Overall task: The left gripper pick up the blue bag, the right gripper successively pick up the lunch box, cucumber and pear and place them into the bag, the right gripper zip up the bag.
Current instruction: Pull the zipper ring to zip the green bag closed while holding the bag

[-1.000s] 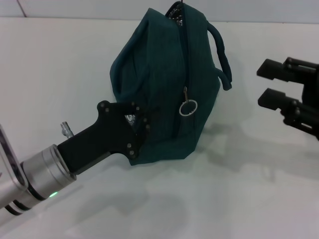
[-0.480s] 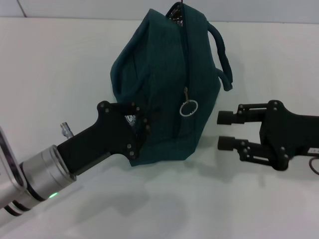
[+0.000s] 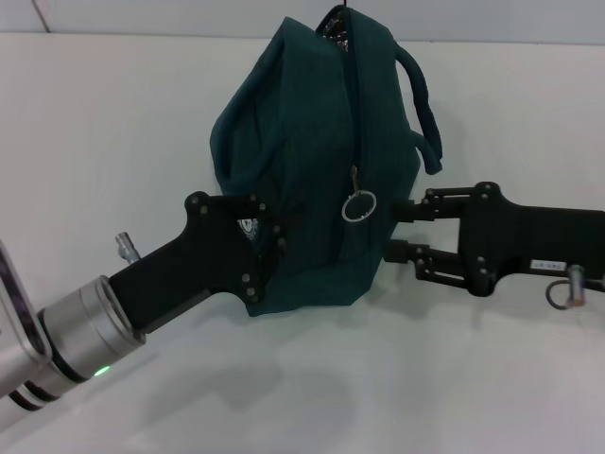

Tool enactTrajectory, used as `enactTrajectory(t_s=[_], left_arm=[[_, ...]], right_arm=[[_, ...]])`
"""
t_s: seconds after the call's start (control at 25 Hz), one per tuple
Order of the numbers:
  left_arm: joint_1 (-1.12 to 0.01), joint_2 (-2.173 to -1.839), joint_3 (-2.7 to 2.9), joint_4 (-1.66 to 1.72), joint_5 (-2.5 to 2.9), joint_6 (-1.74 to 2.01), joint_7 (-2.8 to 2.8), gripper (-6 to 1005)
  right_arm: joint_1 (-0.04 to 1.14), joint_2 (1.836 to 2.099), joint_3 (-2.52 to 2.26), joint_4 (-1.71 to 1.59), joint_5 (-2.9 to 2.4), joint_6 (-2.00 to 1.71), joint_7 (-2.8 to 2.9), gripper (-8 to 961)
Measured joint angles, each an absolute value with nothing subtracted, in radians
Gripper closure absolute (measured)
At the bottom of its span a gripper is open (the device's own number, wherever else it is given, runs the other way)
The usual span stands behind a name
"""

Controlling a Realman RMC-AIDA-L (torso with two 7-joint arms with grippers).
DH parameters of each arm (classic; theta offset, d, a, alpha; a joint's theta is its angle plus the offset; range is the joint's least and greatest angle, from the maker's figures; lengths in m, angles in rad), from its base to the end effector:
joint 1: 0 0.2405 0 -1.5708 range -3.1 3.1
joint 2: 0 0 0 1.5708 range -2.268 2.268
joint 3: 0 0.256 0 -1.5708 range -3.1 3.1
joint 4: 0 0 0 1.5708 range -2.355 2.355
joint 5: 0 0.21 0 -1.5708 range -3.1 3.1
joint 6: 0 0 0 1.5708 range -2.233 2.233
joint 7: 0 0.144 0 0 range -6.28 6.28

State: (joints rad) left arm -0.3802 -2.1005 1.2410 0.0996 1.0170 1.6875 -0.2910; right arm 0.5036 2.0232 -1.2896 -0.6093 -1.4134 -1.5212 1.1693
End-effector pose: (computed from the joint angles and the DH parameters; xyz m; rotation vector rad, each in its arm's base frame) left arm -0.2659 0.2445 -0.0553 -2.2612 -0.0027 -1.1018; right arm 0.2095 0.3170 -0.0307 -2.8568 0.2238 0.9598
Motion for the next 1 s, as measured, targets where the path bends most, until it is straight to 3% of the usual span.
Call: enactTrajectory(t_s=[1.0], left_arm=[[-0.38,-2.103,1.241,0.1,1.017,1.687,-0.289,945]], right_arm=[[0.599,2.028,-1.466,-0.626,-1.357,-1.357,1.162,521]])
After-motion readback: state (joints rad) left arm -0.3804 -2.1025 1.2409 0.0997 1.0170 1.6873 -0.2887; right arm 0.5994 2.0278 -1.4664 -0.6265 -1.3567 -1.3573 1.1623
